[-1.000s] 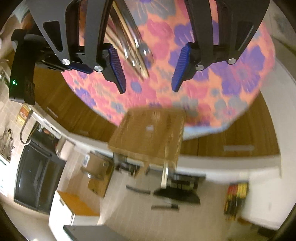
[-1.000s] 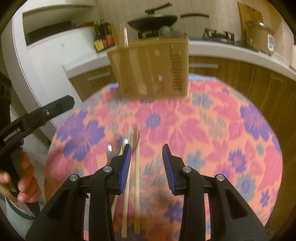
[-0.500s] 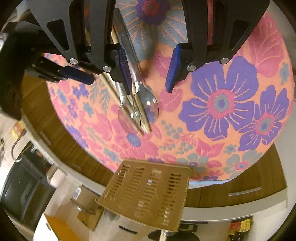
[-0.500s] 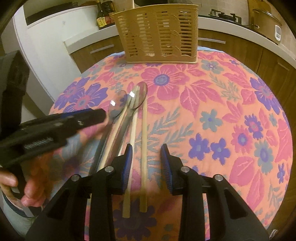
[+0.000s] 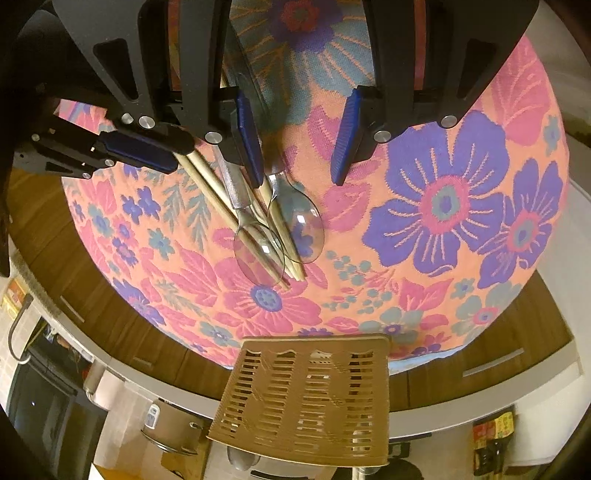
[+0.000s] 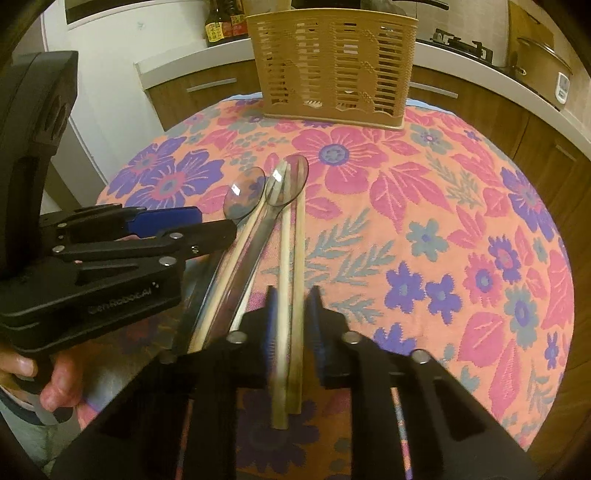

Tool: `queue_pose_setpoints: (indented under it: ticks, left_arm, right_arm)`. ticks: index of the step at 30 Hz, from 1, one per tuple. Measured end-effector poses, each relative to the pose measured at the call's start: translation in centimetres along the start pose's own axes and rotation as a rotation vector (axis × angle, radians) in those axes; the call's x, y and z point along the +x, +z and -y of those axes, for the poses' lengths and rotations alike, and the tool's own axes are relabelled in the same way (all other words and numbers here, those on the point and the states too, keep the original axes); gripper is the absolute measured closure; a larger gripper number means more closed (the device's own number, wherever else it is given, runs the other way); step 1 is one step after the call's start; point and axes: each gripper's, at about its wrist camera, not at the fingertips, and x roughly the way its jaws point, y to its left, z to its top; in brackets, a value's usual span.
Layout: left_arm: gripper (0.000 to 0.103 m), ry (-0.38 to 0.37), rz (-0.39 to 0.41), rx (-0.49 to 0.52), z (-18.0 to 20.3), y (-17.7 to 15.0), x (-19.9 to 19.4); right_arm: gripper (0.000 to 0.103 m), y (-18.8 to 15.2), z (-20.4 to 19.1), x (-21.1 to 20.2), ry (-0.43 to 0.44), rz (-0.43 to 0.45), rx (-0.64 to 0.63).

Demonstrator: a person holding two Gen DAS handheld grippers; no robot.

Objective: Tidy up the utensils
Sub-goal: 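Move both tools back down toward the remaining utensils on the cloth, then grasp a clear spoon with the left tool while the right tool grasps a chopstick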

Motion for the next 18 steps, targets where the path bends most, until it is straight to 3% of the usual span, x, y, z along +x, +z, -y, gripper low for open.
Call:
queue_pose_setpoints:
  ticks: [6, 12, 18]
  left_arm:
    - [0.065, 0.039, -0.015, 0.045, 0.8, 0.3, 0.3]
    - [0.092, 0.059, -0.016, 0.042, 0.5, 0.4, 0.4]
    - [0.102, 0.034, 0.012, 0.000, -0.4, 0.2, 0.0]
  right_arm:
    - [0.094, -0.1, 0.5, -0.4, -0.026, -0.001, 0.014]
    - [0.093, -0.2, 2.9, -1.1, -0.029, -0.002, 0.084]
    - [0.093, -0.3, 3.4, -1.3, -0.026, -0.010, 0.099]
